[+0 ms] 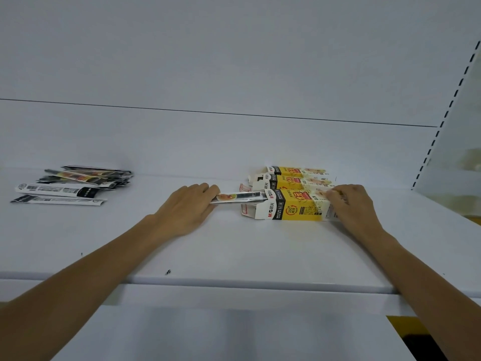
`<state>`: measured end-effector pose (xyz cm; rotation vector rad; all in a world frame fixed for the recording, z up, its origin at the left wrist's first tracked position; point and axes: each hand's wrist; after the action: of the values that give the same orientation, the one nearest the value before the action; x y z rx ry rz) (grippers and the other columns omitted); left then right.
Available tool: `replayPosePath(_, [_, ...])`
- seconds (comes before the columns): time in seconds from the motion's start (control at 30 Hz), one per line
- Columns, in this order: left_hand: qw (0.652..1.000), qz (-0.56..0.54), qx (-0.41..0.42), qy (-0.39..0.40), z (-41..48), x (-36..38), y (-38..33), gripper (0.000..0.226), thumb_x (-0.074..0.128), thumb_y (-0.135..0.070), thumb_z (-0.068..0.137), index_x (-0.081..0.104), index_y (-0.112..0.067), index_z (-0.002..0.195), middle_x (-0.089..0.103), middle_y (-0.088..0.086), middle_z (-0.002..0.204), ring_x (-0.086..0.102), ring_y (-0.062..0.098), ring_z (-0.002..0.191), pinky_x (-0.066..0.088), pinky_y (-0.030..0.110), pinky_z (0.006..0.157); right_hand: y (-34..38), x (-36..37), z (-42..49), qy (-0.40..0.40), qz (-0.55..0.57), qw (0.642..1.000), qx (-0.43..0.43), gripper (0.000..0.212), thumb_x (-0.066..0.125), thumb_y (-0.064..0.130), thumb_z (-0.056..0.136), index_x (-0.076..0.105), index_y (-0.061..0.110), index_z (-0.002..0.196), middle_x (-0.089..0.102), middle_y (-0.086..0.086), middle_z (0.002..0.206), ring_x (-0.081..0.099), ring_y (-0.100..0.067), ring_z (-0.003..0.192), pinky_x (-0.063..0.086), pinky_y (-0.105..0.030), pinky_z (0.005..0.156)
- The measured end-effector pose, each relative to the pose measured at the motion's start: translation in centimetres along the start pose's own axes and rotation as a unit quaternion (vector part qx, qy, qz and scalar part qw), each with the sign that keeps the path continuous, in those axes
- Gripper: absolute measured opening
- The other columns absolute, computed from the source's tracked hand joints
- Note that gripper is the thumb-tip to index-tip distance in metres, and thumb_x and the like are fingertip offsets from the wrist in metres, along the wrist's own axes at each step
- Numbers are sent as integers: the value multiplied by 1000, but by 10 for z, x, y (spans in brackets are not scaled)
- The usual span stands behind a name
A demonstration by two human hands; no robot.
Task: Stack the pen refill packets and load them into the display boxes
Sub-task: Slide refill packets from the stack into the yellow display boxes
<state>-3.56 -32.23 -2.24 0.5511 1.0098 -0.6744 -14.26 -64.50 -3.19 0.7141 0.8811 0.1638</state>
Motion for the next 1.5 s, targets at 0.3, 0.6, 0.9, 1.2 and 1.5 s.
replayPosePath(0.3, [999,-29,-24,34,-2,3,4,17,34,-22,97,44,-14,110,49,1,94,43,22,80,29,30,68,-3,1,2,-9,13,1000,-9,33,47,32,91,64,11,110,47,-7,121,46,-12,97,38,-27,80])
replayPosePath(0.6, [995,70,-6,70,14,3,-14,21,31,-22,98,39,-14,116,51,4,102,41,21,81,32,30,70,-2,2,2,-5,17,1000,-18,31,47,30,92,63,10,110,48,-10,121,40,-9,97,34,-24,77])
replayPosePath(0.9, [991,116,16,65,17,-3,-27,23,30,-20,98,39,-15,118,50,4,105,45,23,91,25,29,70,-5,5,5,-12,22,1000,-11,31,48,30,91,62,11,110,49,-9,122,36,-7,99,32,-23,79])
replayPosePath(1.2, [982,-162,-19,99,46,4,-70,28,53,-22,87,44,-11,112,55,5,110,51,21,95,38,28,73,-8,6,3,-5,16,999,-29,25,46,28,93,63,12,103,53,-7,121,37,-12,101,31,-24,80])
replayPosePath(1.5, [978,-134,-162,13,22,-9,-49,49,55,-30,86,41,-17,130,46,4,131,42,23,120,33,34,95,-10,9,7,-19,-1,1000,-14,34,47,38,91,59,11,109,50,-9,119,39,-12,95,33,-26,75])
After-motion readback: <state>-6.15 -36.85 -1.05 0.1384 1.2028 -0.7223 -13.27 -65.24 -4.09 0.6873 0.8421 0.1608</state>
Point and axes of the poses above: each hand's wrist, its own z-axis towards the middle knuckle, its own x-axis out of the palm, y = z × x
